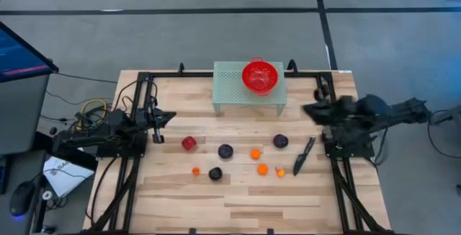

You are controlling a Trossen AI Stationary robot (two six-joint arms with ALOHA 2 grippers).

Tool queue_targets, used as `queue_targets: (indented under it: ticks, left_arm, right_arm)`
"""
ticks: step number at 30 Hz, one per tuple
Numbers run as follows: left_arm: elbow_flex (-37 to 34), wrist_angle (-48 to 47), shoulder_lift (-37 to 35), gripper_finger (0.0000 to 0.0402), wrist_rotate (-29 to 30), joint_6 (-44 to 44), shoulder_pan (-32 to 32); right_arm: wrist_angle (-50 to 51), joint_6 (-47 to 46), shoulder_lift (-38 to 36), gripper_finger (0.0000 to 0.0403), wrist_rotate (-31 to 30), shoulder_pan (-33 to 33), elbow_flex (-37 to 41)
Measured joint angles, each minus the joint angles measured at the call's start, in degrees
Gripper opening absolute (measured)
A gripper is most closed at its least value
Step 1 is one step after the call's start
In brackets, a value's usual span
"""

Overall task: Pick & Place Fruit
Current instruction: Put the top black plum into the red strainer bowl on the shelf

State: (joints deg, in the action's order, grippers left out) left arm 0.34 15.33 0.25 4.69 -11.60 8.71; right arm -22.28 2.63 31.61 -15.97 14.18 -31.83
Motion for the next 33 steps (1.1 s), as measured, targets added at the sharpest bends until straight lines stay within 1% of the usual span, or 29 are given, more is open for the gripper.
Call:
queue_targets:
  ticks: [3, 4, 6, 7, 10, 12, 14, 16, 17, 21, 23, 24, 27, 29, 31, 33]
  left_arm:
    - [0.00, 0.50, 0.00, 0.0002, -0.01, 0.02, 0.00]
    - [0.00, 0.50, 0.00, 0.0002, -0.02, 0.02, 0.00]
    - [0.00, 0.65, 0.00, 0.0002, -0.02, 0.03, -0.02]
    - [0.00, 0.68, 0.00, 0.0002, -0.02, 0.04, -0.02]
    - [0.00, 0.79, 0.00, 0.0002, 0.00, 0.04, -0.02]
    - [0.00, 1.17, 0.00, 0.0002, -0.01, 0.04, 0.00]
    - [0.00, 1.15, 0.09, 0.0002, -0.01, 0.04, 0.00]
    - [0.00, 1.27, 0.64, 0.0002, -0.02, 0.21, -0.02]
    - [0.00, 1.00, 0.69, 0.0002, -0.02, 0.76, -0.02]
    - [0.00, 1.23, 2.00, 0.0002, -0.04, 5.04, 0.00]
    - [0.00, 1.64, 2.96, 0.0002, 0.01, 6.74, -0.01]
    - [0.00, 1.49, 3.38, 0.0002, -0.01, 7.52, 0.00]
    - [0.00, 1.63, 4.75, 0.0002, 0.00, 7.78, -0.02]
    - [0.00, 1.59, 5.57, 0.0002, -0.02, 7.78, -0.02]
    - [0.00, 1.85, 6.46, 0.0002, -0.02, 7.78, -0.01]
    - [0.00, 1.83, 7.18, 0.0002, -0.02, 7.78, -0.01]
  right_arm:
    - [15.14, 2.34, 9.47, 0.0001, -8.48, 1.10, -9.64]
    - [20.84, 2.34, 11.90, 0.0001, -9.61, 1.35, -12.78]
    - [29.39, 0.94, 16.79, 0.0003, -9.30, 1.78, -19.19]
    - [33.00, -1.46, 19.45, 0.0004, -8.72, 1.82, -21.97]
    - [45.73, -10.22, 26.49, 0.0009, -7.52, 1.88, -29.15]
    - [56.59, -17.19, 30.31, 0.0017, -5.53, 1.69, -35.02]
    - [67.57, -23.22, 33.38, 0.0032, -4.37, 2.13, -40.48]
    - [78.33, -28.39, 36.86, 0.0055, -2.41, 3.24, -44.06]
    - [81.86, -30.58, 38.57, 0.0068, -1.27, 3.96, -45.06]
    - [95.72, -39.27, 42.47, 0.0136, 2.47, 7.82, -44.48]
    - [100.13, -41.91, 43.80, 0.0176, 3.92, 9.74, -41.90]
    - [100.60, -43.52, 44.35, 0.0197, 4.01, 10.80, -40.32]
    - [99.01, -48.06, 44.41, 0.0257, 3.96, 13.79, -34.78]
    - [96.72, -50.37, 44.46, 0.0290, 3.79, 15.55, -30.66]
    - [92.82, -51.70, 44.53, 0.0317, 1.92, 17.29, -26.39]
    - [87.67, -52.65, 44.48, 0.0339, -2.07, 18.85, -22.02]
